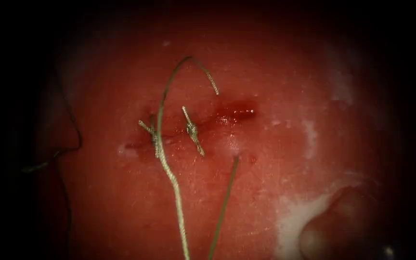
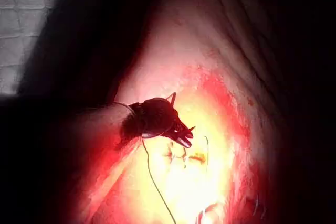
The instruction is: Wound Closure
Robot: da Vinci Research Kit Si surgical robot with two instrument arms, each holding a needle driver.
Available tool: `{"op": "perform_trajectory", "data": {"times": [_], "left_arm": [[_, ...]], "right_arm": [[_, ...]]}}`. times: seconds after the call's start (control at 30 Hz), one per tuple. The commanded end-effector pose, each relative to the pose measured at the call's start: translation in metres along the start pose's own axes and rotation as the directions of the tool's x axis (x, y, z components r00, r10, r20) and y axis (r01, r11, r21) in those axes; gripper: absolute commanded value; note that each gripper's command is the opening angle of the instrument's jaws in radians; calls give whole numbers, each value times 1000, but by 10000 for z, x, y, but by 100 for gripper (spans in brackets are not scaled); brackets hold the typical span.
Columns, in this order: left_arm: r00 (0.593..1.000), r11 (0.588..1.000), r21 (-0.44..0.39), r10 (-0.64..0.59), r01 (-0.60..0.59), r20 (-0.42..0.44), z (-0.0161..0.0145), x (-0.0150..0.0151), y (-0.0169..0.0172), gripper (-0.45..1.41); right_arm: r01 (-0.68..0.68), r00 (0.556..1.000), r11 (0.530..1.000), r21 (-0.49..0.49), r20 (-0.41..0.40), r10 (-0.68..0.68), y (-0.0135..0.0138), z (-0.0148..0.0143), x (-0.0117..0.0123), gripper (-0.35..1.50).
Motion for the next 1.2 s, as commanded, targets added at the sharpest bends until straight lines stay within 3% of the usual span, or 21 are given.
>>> {"op": "perform_trajectory", "data": {"times": [0.03, 0.07, 0.13, 0.17, 0.3, 0.4, 0.63, 0.73, 0.83, 1.1, 1.13, 1.17, 1.2], "left_arm": [[1000, 1000, -1, 0, 0, 0, 5, -6, -4, -35], [1000, 1000, 0, -6, 6, 0, 5, -7, -4, -35], [1000, 1000, 0, -5, 5, 0, 6, -8, -5, -35], [1000, 1000, 1, -4, 4, 1, 6, -9, -5, -35], [1000, 1000, 3, -7, 7, 1, 7, -12, -7, -35], [1000, 1000, 4, -10, 10, 2, 8, -14, -8, -35], [1000, 1000, 7, -12, 12, 2, 9, -18, -10, -35], [1000, 1000, 7, -12, 12, 2, 9, -18, -10, -35], [1000, 1000, 7, -12, 12, 2, 9, -18, -10, -35], [1000, 1000, 8, -12, 12, 2, 10, -18, -10, -35], [1000, 1000, 8, -12, 12, 2, 10, -18, -10, -35], [1000, 1000, 8, -12, 12, 2, 10, -18, -10, -35], [1000, 1000, 8, -12, 12, 2, 10, -18, -10, -35]], "right_arm": [[3, 1000, 1000, 2, -2, -3, 3, 12, 7, -35], [2, 1000, 1000, -7, -8, -2, 6, 12, 7, -28], [-2, 1000, 997, -75, -22, 0, 14, 6, 4, 76], [-14, 1000, 990, -140, -28, 10, 21, -4, 1, 111], [-52, 997, 969, -240, -65, 38, 36, -38, -6, 128], [-71, 996, 959, -273, -76, 52, 41, -58, -18, 128], [-102, 992, 911, -399, -108, 64, 66, -77, -82, 128], [-82, 996, 898, -431, -50, 67, 73, -63, -131, 131], [-58, 998, 895, -442, 1, 65, 77, -47, -162, 128], [-30, 996, 888, -459, 61, 65, 90, -8, -194, 125], [-25, 995, 888, -459, 72, 65, 90, -2, -198, 111], [-21, 993, 899, -438, 97, 71, 89, 0, -202, 34], [-21, 993, 899, -438, 97, 71, 89, 0, -202, 34]]}}
